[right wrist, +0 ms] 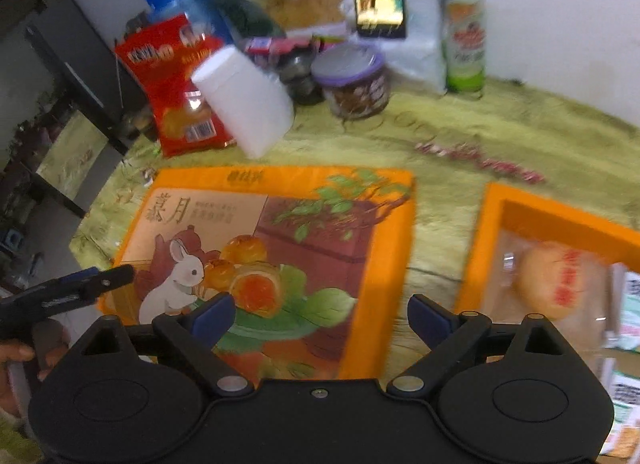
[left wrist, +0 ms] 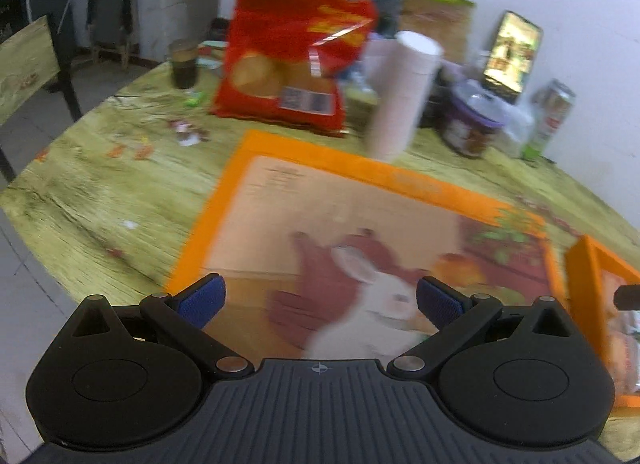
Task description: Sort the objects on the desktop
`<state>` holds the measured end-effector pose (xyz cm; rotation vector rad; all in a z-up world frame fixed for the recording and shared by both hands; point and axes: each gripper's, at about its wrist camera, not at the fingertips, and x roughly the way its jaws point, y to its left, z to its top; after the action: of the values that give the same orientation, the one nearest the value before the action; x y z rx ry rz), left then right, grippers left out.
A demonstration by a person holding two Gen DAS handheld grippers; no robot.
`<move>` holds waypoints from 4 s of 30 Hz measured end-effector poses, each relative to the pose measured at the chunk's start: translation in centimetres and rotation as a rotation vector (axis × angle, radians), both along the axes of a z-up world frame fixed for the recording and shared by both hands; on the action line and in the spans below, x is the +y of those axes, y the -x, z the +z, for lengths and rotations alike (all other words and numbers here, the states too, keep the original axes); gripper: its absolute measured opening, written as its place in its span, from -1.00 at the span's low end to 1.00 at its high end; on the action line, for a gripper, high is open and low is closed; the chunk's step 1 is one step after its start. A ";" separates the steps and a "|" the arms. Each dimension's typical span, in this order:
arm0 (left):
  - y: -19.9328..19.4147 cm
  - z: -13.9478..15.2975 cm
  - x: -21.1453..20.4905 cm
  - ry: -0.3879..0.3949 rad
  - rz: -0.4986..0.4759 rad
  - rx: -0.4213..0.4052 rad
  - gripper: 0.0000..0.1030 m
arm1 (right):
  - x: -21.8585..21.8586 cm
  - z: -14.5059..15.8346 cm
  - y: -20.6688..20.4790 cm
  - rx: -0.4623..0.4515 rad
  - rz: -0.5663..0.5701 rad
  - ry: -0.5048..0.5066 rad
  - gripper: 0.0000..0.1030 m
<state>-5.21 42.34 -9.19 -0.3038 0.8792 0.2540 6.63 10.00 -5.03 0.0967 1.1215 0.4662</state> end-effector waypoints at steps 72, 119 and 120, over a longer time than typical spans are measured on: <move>-1.8 -6.7 9.6 0.113 -0.133 0.129 1.00 | 3.1 -9.6 4.8 0.293 -0.311 -0.003 0.99; 1.8 -6.7 9.4 0.121 -0.215 0.156 1.00 | 2.7 -9.0 4.5 0.187 -0.219 0.026 0.85; 2.0 -6.6 9.4 0.121 -0.218 0.161 1.00 | 2.7 -8.9 4.6 0.188 -0.217 0.027 0.85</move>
<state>-7.24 51.72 -15.82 -0.2998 1.0803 0.0230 2.00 12.66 -13.98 0.2403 1.2852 0.2521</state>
